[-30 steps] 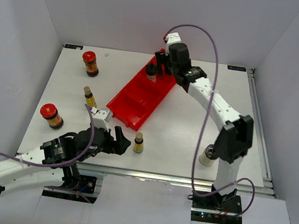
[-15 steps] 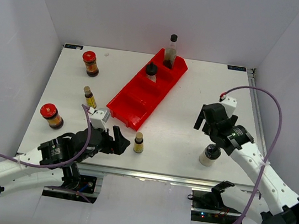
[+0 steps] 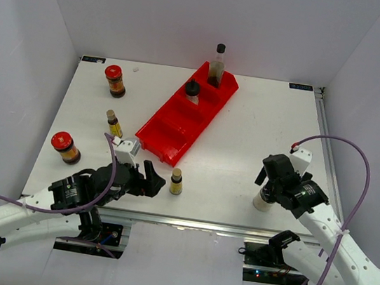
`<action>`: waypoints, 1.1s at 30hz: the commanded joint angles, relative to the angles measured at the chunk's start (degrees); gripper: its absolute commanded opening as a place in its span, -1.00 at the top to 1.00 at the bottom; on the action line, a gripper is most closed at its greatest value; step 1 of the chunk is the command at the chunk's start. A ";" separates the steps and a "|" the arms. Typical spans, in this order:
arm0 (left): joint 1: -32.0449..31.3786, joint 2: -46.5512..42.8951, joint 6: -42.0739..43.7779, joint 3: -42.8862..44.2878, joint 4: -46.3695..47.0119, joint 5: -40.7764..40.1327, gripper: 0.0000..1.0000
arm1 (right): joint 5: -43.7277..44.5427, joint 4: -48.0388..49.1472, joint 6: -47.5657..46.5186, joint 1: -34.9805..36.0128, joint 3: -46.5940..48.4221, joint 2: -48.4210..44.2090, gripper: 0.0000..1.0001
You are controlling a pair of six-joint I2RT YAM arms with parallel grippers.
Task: Organize the condiment bottles
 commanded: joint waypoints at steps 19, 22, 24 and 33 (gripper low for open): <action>-0.34 0.22 -0.46 0.25 -0.05 -0.83 -0.96 | -4.23 1.68 5.23 -0.10 -6.92 -2.74 -0.65; -0.34 0.11 -0.55 0.24 -0.05 -0.93 -0.96 | -4.52 2.09 4.74 -0.10 -6.93 -2.73 -0.45; -0.34 0.00 -0.62 0.16 -0.05 -0.91 -0.96 | -4.87 2.87 3.97 -0.10 -7.03 -2.64 -0.13; -0.34 -0.41 -0.79 0.35 -0.32 -0.48 -0.96 | -10.28 11.82 -10.94 -0.10 -3.13 1.10 0.85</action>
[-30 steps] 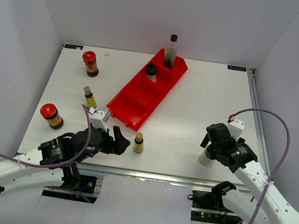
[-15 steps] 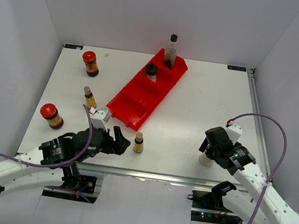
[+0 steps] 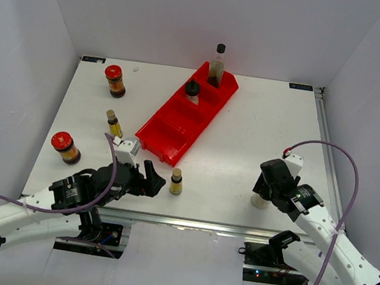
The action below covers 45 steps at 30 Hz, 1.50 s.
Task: Organize the condiment bottles
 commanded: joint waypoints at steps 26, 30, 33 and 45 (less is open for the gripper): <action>-0.43 -1.78 -1.38 0.77 -1.57 -2.05 -0.96 | -18.02 43.75 -43.58 -0.07 59.15 56.60 0.85; -0.39 -1.64 -1.42 0.68 -1.44 -2.01 -0.96 | -17.93 44.77 -44.96 -0.07 63.33 62.69 0.85; -0.39 -1.47 -1.46 0.68 -1.52 -1.99 -0.96 | -17.32 45.54 -45.56 -0.07 65.44 65.13 0.85; -0.48 -1.49 -1.24 0.80 -1.44 -2.10 -0.96 | -17.55 47.29 -45.83 -0.07 70.55 74.54 0.85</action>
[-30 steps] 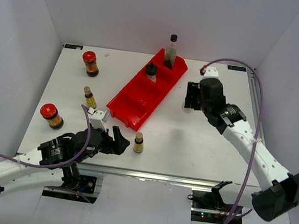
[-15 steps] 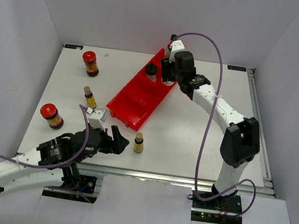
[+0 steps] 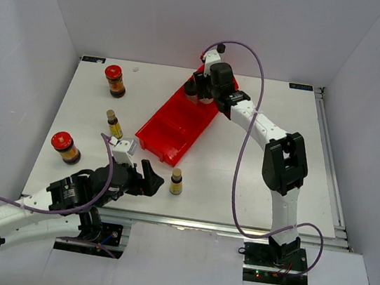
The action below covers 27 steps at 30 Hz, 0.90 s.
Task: Organize the condiment bottles
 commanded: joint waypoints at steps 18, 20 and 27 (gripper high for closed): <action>-0.39 -0.66 -0.29 0.54 -0.15 -1.17 -0.96 | 2.30 5.55 3.49 -0.07 4.15 5.58 -0.11; -0.46 -0.75 -0.33 0.58 -0.30 -1.17 -0.96 | 2.80 5.35 3.62 -0.10 4.32 5.71 -0.21; -0.48 0.05 -0.52 0.79 -0.52 -1.25 -0.96 | 3.41 4.35 4.08 -0.47 4.98 5.14 -0.59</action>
